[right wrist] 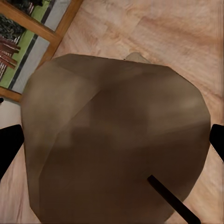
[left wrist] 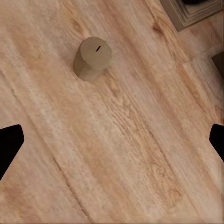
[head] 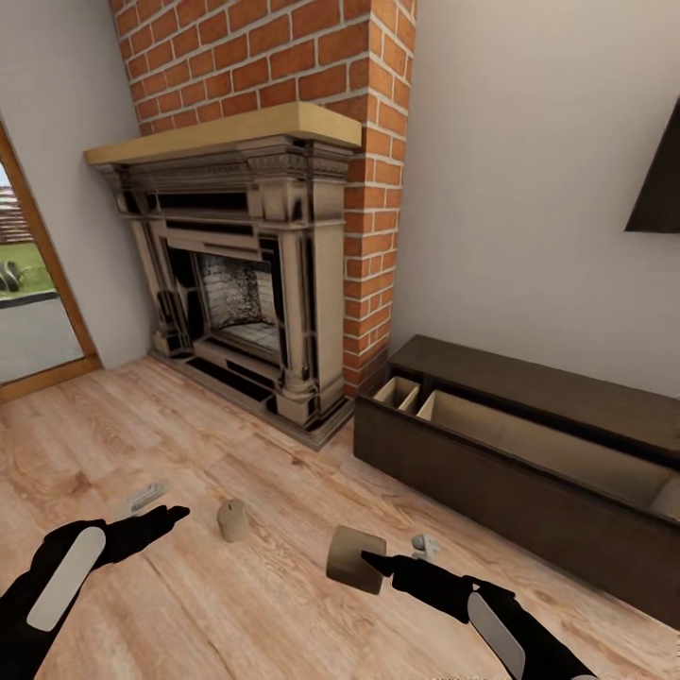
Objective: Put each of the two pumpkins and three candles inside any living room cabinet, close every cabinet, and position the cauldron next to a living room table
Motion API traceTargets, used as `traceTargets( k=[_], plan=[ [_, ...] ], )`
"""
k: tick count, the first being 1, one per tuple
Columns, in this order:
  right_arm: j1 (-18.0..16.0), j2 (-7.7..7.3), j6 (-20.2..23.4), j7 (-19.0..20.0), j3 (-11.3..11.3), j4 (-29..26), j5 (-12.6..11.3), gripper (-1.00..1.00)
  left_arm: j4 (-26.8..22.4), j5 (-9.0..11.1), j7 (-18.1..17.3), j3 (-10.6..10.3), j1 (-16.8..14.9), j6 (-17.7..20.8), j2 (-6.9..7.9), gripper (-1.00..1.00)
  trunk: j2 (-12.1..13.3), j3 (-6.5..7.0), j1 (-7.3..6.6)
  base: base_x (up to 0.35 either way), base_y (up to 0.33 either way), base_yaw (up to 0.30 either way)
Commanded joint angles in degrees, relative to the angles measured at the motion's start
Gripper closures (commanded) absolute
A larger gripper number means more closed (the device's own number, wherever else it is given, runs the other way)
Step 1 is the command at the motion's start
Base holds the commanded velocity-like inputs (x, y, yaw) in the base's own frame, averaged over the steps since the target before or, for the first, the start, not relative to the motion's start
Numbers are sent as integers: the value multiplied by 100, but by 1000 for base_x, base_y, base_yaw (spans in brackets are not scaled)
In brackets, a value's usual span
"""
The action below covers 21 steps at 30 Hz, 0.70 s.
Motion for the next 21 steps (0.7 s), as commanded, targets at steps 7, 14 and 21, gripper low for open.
traceTargets(
  k=[7,14,21],
  plan=[
    [-5,-7,38,-3,21,3,-98,100,-8,61,39,-5,-2,20,1,-100,-2,29,-1,49,216,-251],
    [-5,-5,38,-1,21,6,-100,100,-8,61,31,-6,-2,21,1,-100,-2,65,-1,166,93,-252],
    [-5,-5,38,-1,21,13,-101,100,-1,61,25,-1,-2,28,7,-100,-2,99,-1,272,160,-252]
  ],
)
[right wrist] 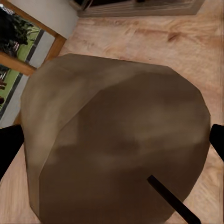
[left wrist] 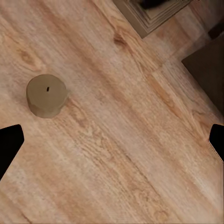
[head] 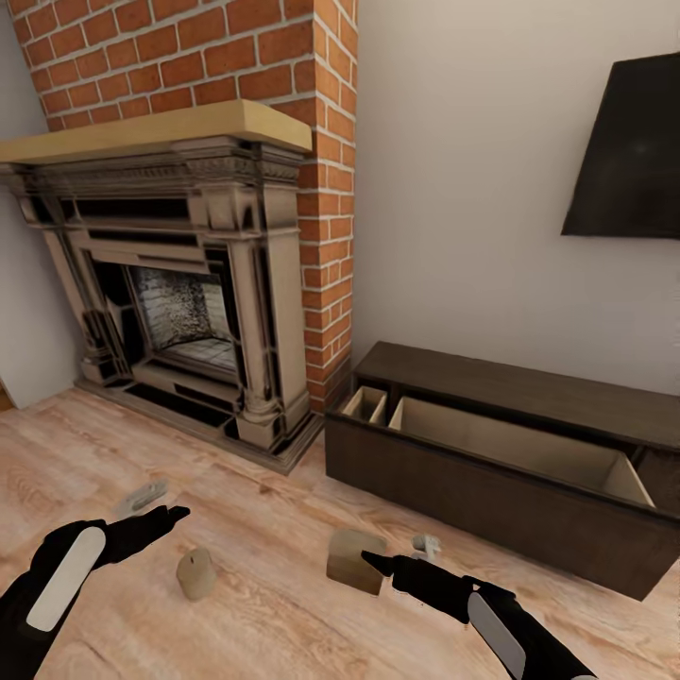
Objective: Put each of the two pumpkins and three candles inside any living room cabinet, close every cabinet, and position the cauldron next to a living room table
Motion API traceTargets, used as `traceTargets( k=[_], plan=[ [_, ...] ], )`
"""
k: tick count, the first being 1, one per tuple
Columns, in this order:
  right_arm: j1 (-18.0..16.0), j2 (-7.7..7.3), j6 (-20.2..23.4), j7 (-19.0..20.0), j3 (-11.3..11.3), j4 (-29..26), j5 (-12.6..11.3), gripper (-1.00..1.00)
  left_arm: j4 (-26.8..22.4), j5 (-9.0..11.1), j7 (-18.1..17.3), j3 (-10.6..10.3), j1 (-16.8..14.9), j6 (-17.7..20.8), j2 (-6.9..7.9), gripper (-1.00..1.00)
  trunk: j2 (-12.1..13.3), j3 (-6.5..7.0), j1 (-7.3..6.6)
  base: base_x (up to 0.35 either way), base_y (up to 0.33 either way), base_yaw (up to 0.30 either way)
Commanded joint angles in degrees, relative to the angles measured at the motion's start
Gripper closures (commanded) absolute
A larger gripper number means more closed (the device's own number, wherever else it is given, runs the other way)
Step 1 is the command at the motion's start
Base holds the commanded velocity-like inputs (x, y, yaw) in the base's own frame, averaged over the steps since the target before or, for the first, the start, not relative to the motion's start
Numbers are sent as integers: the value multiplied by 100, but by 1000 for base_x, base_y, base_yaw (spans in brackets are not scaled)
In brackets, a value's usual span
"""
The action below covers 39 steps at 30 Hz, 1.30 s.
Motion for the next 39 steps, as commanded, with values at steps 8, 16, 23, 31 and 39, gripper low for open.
traceTargets(
  k=[8,16,23,31,39],
  plan=[
    [-6,-5,26,-14,19,-3,-70,100,-6,57,54,10,-1,20,4,-100,-2,2,2,239,169,-73],
    [-6,3,5,-10,19,-2,-67,100,0,61,86,7,-1,17,-4,-100,-2,3,2,246,177,-1],
    [-6,2,-10,14,19,-2,-88,100,-4,58,69,8,0,14,-4,-100,-2,3,2,176,140,0],
    [-6,-2,60,84,19,-8,-312,100,8,58,63,8,0,20,1,-100,-2,3,2,60,5,0],
    [-6,-6,12,145,19,-16,-409,100,13,55,70,8,0,20,2,-100,-2,3,2,182,0,0]
  ],
)
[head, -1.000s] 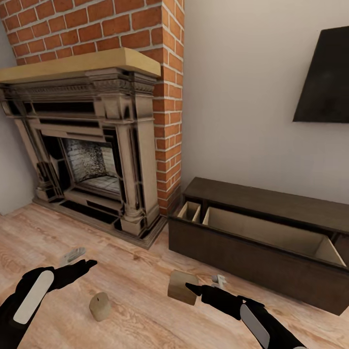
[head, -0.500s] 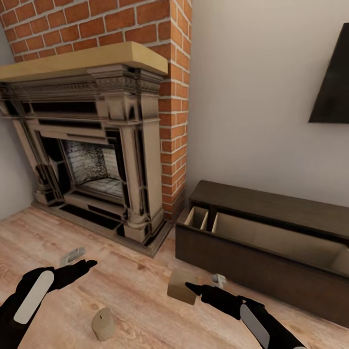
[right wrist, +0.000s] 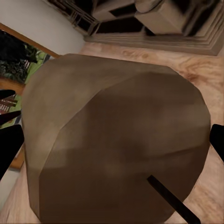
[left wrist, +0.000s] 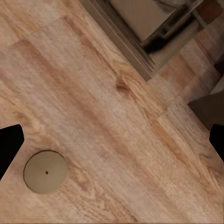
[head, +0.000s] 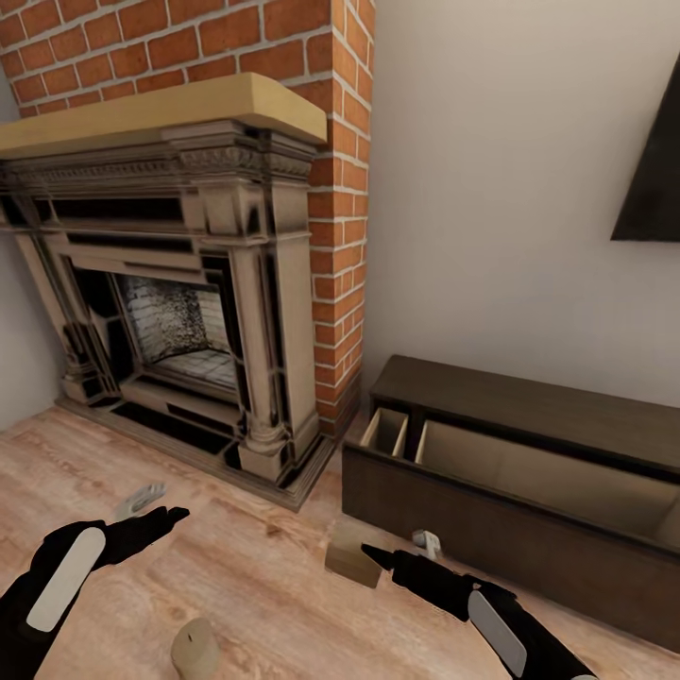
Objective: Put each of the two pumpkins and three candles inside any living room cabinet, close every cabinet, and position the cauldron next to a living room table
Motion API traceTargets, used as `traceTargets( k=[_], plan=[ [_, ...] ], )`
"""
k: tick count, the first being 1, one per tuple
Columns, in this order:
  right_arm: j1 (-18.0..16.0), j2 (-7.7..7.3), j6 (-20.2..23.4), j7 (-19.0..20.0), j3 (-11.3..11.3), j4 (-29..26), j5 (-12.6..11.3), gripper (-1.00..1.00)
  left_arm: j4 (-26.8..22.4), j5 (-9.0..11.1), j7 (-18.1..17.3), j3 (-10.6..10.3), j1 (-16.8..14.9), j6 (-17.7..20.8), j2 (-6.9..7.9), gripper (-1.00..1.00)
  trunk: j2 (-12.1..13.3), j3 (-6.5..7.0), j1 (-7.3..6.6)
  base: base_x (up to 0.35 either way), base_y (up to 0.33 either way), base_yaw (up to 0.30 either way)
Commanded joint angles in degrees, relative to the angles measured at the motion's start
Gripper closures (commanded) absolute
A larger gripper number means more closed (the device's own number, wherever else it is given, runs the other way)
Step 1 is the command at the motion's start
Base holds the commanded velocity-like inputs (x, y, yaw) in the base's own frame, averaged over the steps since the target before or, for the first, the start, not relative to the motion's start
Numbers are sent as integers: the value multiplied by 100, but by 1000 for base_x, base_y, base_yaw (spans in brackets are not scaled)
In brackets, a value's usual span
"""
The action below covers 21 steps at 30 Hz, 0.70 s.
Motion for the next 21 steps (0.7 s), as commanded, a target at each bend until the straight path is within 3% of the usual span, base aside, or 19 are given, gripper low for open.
traceTargets(
  k=[1,6,17,18,21],
  plan=[
    [-4,-5,32,-3,19,-4,-64,100,-7,60,53,2,-1,19,-1,-100,-2,-6,2,332,0,0],
    [-4,-5,22,3,19,0,-64,100,-40,53,72,6,-4,13,0,-100,-2,-6,2,239,30,0],
    [-4,-3,22,-8,19,0,-64,100,-41,32,172,32,-1,12,9,-100,-2,-6,2,14,8,0],
    [-4,-2,22,-11,20,0,-64,100,-39,32,284,37,-2,12,10,-100,-42,-24,24,0,0,0],
    [-4,3,28,-26,21,0,-64,100,-35,46,1168,45,-4,18,-1,-100,-163,-78,90,0,0,0]
  ],
)
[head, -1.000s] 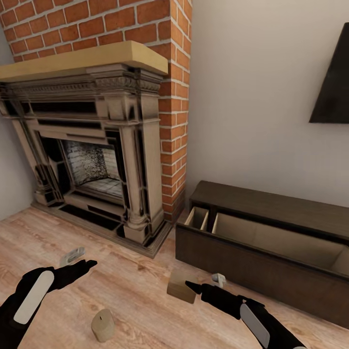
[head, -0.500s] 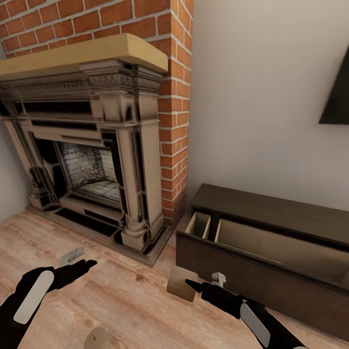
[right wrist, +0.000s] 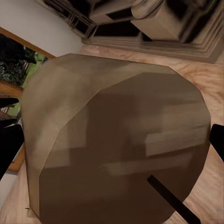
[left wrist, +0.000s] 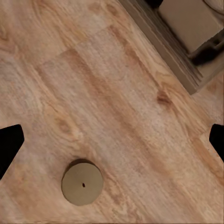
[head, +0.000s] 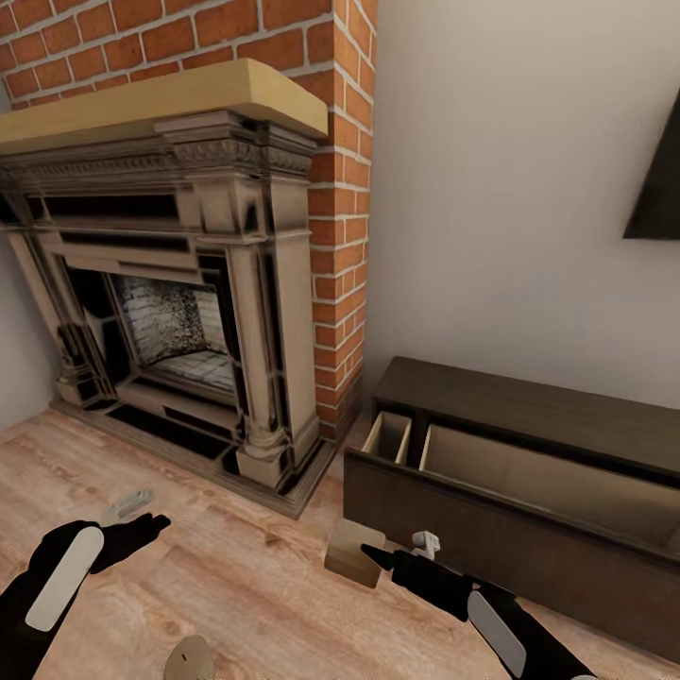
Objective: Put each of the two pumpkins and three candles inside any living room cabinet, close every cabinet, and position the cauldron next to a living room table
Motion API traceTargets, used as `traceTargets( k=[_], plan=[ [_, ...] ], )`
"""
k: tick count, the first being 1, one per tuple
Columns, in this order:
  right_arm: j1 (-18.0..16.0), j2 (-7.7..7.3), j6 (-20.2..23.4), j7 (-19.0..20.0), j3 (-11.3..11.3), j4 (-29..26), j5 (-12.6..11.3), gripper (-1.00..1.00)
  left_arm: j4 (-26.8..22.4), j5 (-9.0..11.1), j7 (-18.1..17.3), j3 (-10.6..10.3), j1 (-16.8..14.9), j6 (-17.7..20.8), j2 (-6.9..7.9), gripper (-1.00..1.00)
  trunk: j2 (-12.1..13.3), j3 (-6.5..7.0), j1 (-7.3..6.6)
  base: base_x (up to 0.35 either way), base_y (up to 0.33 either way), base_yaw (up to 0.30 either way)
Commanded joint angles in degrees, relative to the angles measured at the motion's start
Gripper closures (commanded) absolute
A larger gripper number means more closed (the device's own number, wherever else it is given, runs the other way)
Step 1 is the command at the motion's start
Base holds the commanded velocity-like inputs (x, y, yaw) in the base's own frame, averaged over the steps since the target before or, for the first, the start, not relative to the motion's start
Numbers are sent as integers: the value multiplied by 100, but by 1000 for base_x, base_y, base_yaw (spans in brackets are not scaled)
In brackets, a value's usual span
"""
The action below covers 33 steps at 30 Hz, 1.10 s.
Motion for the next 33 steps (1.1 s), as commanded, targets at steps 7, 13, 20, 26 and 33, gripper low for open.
traceTargets(
  k=[7,13,20,26,33],
  plan=[
    [-5,-12,44,30,18,-10,-75,100,1,139,584,-13,-3,25,-13,-100,-285,-132,153,0,0,0],
    [-5,-18,574,556,23,-480,-66,100,66,130,580,-38,-3,22,-207,-100,-492,-243,268,0,0,0],
    [-5,-14,1560,592,15,-1971,-68,100,360,101,578,-50,-3,3,-337,-100,-502,-398,286,0,0,0],
    [-5,-15,2271,191,-505,-2971,-55,100,591,89,578,-36,-3,-28,-341,-100,-510,-531,302,0,0,0],
    [-5,-21,2453,84,-580,-3060,-77,100,727,128,558,-44,-3,-40,-439,-100,-519,-686,320,0,0,0]
  ],
)
